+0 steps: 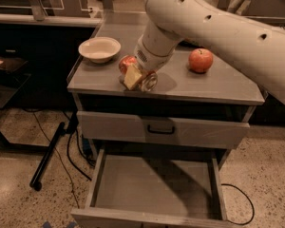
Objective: Place coke can into middle drawer
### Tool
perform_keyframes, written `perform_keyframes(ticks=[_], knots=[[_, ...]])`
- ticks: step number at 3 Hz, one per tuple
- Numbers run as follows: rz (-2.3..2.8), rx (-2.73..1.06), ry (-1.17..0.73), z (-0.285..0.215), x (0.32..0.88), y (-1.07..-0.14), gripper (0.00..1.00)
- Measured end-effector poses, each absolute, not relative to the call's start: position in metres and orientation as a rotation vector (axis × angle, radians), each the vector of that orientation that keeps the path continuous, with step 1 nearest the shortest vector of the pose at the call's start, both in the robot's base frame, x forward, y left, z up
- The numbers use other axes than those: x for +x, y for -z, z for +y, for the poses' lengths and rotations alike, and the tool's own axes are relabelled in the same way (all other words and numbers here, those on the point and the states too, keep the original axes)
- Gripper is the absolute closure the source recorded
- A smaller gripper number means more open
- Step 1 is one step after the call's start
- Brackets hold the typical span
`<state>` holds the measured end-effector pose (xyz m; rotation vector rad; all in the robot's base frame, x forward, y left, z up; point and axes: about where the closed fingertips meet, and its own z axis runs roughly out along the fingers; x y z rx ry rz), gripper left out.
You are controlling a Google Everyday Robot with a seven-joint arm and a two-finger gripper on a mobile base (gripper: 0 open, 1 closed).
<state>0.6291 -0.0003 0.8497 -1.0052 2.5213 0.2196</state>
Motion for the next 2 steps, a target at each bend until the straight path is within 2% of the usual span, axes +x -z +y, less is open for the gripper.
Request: perform_keyframes(ticks=[2], knots=[[2.538,-1.019,-0.231,-0.009,0.568,-0.86,1.0]])
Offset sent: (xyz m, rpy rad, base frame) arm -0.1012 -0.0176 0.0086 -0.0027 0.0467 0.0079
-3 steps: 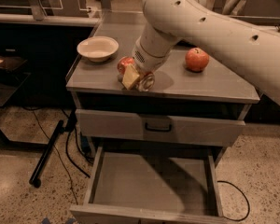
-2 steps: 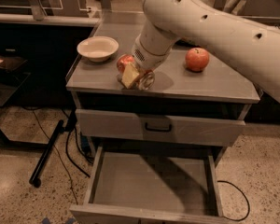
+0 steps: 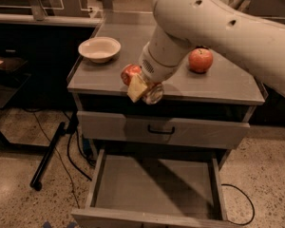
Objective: Place coke can into middle drawer
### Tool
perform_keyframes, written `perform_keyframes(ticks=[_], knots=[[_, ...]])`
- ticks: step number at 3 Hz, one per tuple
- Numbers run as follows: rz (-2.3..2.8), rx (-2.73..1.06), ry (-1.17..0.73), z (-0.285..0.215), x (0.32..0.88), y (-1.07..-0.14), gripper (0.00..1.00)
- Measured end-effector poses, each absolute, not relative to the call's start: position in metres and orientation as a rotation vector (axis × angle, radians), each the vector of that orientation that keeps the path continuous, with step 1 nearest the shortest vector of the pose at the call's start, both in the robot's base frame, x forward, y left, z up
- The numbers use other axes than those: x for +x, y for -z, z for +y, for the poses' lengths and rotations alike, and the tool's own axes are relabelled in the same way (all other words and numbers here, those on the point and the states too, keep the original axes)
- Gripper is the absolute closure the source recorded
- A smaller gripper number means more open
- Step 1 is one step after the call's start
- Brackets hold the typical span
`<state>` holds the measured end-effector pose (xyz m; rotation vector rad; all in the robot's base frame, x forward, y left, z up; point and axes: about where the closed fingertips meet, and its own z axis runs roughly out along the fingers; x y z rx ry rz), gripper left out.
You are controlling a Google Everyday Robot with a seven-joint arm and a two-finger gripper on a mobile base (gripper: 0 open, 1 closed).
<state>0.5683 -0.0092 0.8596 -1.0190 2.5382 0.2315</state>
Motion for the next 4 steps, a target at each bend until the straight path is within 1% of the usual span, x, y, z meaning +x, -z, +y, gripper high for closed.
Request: perform_keyframes(ticks=[1,2,3,4], knots=[[2.576,-1.038,-0.265,-0.008,0.533,-0.849,1.0],[2.617,-1.088,-0.34,0.004,0.488,-0.835,1.0],[2.617,-1.088,-0.34,0.004,0.488,-0.836,1.0],[2.655,-1.076,-0.392,0.007,0.476,-0.815,1.0]])
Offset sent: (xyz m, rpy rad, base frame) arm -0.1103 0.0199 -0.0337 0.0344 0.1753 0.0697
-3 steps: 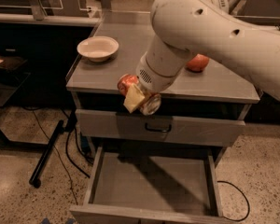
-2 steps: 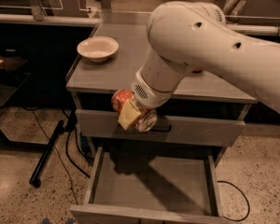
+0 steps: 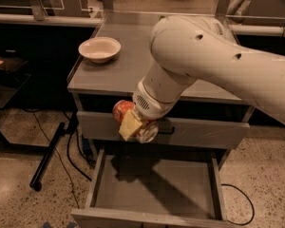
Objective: Place coke can into middle drawer
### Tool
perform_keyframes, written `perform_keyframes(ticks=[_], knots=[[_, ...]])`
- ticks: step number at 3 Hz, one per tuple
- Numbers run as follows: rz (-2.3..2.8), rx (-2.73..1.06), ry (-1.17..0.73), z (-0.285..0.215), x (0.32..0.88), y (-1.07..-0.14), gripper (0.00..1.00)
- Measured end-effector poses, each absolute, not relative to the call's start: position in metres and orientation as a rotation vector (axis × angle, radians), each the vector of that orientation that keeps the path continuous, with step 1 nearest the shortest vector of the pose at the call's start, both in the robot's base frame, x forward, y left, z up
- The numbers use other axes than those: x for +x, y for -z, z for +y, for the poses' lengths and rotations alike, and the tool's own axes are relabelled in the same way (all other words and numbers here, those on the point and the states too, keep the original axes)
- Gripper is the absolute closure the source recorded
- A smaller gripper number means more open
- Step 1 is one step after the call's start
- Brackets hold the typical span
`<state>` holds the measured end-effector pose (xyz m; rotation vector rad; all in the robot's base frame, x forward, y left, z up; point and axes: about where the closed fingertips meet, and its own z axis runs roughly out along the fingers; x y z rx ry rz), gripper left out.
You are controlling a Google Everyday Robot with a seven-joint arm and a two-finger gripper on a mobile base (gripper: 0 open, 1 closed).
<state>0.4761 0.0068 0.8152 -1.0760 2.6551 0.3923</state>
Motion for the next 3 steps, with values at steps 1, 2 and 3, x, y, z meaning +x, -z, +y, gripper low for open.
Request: perform_keyframes(ticks=[1,2,3], knots=[[2.719,-1.031,-0.458,0.01,0.459,-0.781,1.0],[2.8,-0.975,-0.515,0.008,0.444,-0.741,1.0],[2.881,-0.913,-0.58,0.005,0.431,-0.704,1.0]])
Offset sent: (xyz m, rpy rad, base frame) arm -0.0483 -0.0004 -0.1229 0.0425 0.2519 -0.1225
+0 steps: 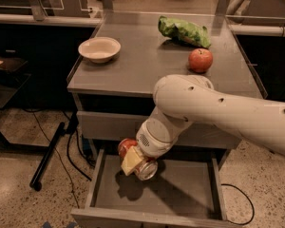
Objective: Place coke can into middle drawer
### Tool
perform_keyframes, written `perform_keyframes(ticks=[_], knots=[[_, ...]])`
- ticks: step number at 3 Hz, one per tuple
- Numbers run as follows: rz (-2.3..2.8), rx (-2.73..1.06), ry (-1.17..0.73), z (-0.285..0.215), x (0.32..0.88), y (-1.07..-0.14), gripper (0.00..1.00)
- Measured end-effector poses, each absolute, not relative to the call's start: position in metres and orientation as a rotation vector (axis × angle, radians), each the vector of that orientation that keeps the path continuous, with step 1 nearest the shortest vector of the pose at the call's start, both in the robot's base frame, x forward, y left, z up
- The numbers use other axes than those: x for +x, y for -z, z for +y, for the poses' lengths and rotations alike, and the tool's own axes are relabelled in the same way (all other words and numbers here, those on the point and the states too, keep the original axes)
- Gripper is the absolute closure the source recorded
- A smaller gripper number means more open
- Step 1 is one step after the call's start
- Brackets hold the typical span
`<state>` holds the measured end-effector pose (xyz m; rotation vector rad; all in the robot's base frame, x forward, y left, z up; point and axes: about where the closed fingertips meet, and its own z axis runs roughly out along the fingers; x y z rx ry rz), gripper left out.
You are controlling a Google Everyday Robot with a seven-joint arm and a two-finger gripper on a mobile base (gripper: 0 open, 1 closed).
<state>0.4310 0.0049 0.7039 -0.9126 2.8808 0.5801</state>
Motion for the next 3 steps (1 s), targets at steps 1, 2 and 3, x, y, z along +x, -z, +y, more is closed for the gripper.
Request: perform_keyframes(ticks=[1,2,3], knots=[[2.88,-0.908,-0.575,0.005,0.43,-0.704,1.0],[2.949,-0.769,-0.586,-0.009,0.425,-0.671,1.0],[3.057,-0.539,-0.601,-0.033,0.415,-0.616,1.0]])
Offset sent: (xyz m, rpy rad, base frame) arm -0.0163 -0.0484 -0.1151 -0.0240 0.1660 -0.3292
